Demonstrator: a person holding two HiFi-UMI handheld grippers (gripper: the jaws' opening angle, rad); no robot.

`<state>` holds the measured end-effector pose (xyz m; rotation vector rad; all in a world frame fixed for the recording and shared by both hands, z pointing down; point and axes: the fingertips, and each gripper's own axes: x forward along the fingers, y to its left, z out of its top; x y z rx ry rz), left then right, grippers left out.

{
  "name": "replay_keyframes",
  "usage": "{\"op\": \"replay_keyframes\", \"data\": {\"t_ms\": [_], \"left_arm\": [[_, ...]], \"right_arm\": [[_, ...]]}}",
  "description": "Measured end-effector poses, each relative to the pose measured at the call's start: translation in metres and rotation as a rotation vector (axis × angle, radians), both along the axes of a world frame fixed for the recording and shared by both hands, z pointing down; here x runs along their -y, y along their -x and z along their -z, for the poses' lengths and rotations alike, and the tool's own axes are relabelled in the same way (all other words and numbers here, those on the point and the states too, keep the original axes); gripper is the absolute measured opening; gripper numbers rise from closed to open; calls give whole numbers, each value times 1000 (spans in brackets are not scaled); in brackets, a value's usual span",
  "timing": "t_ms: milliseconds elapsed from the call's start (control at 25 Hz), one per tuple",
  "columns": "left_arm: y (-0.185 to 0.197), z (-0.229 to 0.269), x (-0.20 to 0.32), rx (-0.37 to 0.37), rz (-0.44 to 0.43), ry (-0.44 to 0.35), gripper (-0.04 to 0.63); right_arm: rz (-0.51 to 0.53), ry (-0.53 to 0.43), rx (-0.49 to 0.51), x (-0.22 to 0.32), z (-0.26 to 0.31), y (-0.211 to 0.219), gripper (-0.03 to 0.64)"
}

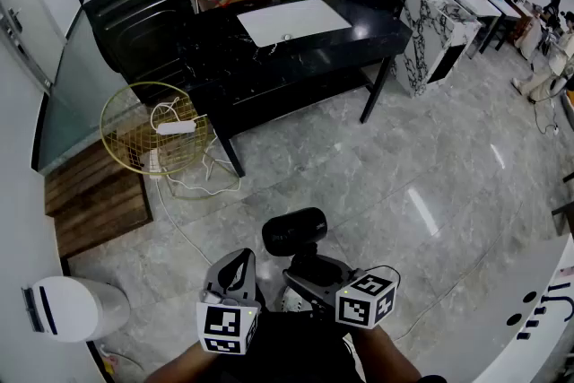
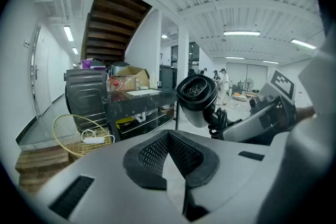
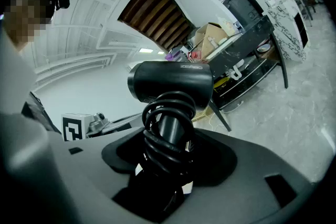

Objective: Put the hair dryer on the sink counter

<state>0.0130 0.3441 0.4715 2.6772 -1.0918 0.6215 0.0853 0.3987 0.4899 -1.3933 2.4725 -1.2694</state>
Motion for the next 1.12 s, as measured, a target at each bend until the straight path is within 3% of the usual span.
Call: {"op": "replay_keyframes", "data": {"t_ms": [680, 1120], "left_arm": [[12, 2, 23, -18, 2, 0, 8], [37, 12, 91, -44, -14, -35, 8]], "right_arm": [[-33, -10, 5, 24, 6, 8, 272], [-71, -32, -31, 92, 21, 27, 272]]}}
